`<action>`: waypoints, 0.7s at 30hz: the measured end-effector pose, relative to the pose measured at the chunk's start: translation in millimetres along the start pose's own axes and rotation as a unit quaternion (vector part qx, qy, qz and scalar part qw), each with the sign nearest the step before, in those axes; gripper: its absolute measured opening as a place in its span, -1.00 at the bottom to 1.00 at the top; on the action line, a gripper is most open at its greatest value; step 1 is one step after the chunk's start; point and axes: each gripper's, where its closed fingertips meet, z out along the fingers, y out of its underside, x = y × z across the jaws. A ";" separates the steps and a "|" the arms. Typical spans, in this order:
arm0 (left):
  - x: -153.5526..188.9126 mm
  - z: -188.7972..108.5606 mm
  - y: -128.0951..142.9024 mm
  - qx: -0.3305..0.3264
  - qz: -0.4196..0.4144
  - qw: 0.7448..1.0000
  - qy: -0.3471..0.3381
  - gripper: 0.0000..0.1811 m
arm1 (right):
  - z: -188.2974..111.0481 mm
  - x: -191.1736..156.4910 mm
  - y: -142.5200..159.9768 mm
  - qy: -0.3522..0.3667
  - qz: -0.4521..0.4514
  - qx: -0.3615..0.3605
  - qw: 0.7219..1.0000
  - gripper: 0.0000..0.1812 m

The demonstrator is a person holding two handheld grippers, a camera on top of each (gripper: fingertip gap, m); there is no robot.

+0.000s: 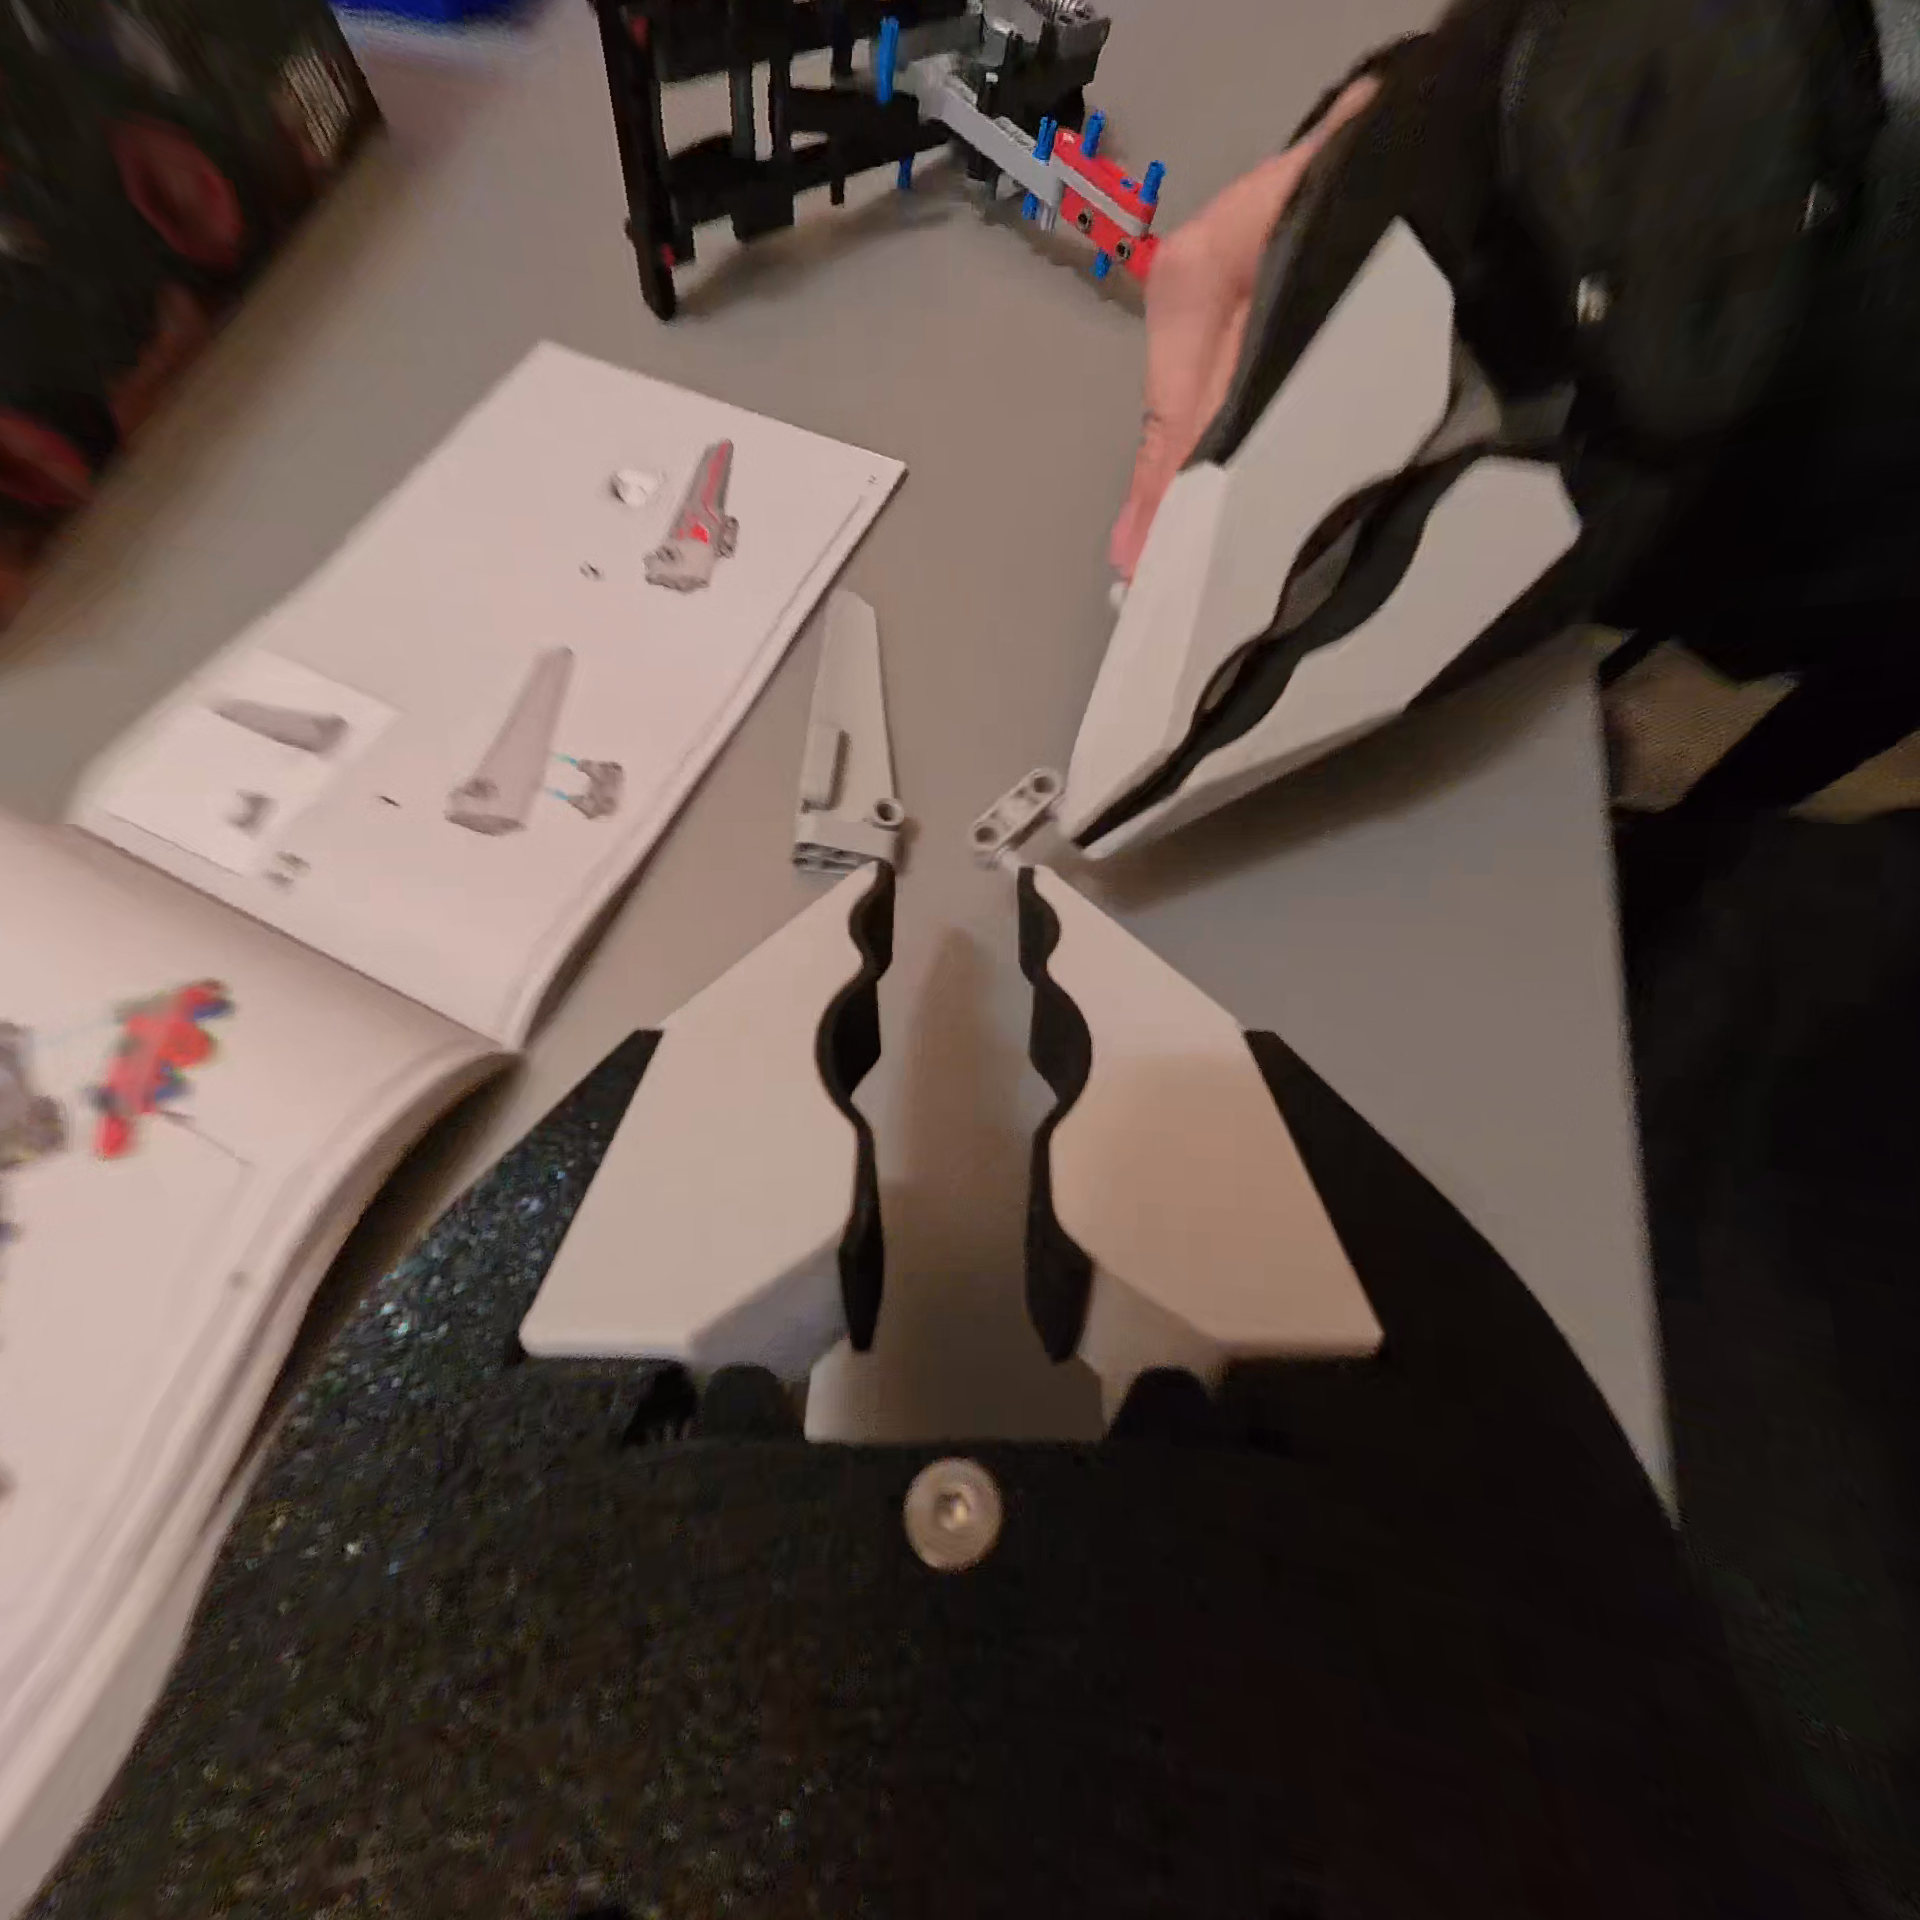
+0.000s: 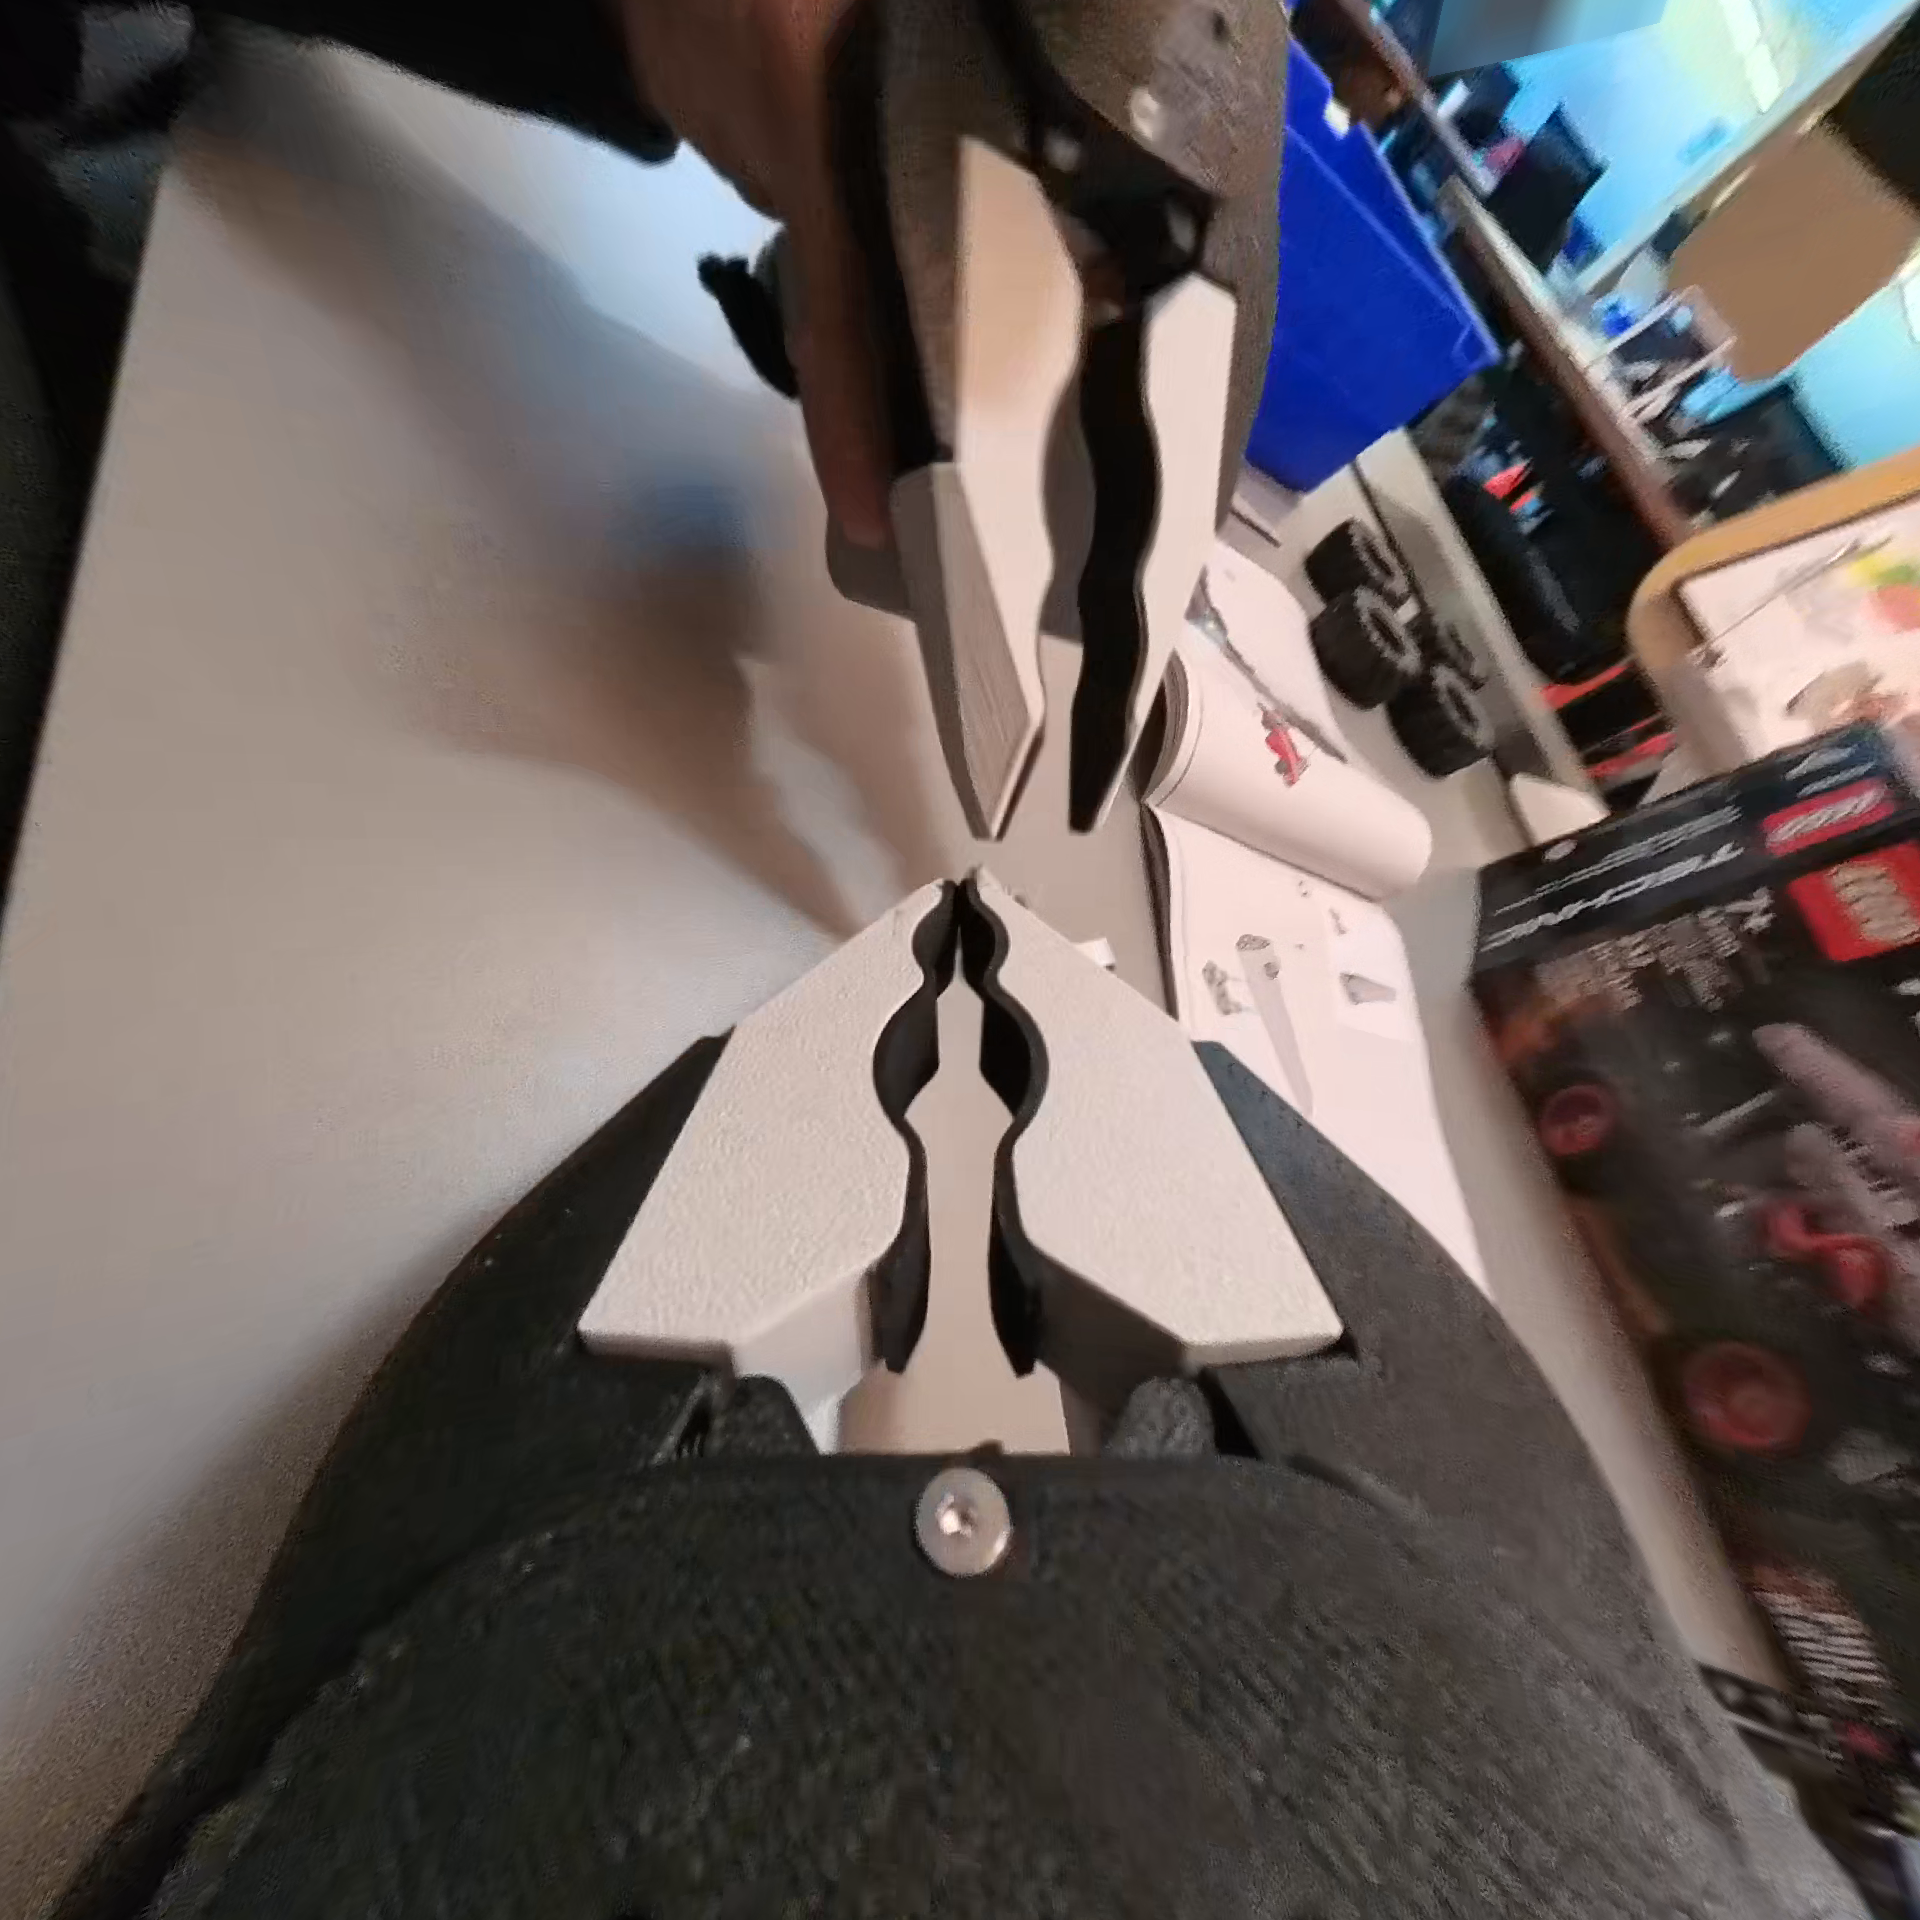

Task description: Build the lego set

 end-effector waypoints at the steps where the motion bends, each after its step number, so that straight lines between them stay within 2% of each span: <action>1: -2.9 -1.8 0.4 0.002 0.036 0.999 -0.013 -0.76 | -2.0 2.1 -0.1 -0.007 0.027 0.005 1.000 -1.00; 3: -2.7 -3.7 3.2 0.002 0.087 0.996 -0.015 -0.74 | -6.6 6.2 -2.9 -0.022 0.085 0.026 0.996 -1.00; 6: -1.7 0.3 13.5 -0.015 0.096 0.995 -0.005 -0.73 | -11.7 10.7 -1.9 -0.042 0.145 0.040 0.988 -1.00; 11: 1.6 10.4 27.7 -0.061 0.115 0.991 -0.006 -0.73 | -27.1 4.1 22.8 -0.082 0.134 -0.057 0.986 -1.00; 16: 3.6 14.9 28.4 -0.074 0.123 0.990 -0.009 -0.76 | -56.4 11.1 62.3 -0.067 0.114 -0.175 0.976 -0.70; 21: 12.0 18.6 19.2 -0.056 0.104 0.993 0.007 -0.78 | -54.4 6.7 69.1 -0.081 0.154 -0.169 0.970 -0.70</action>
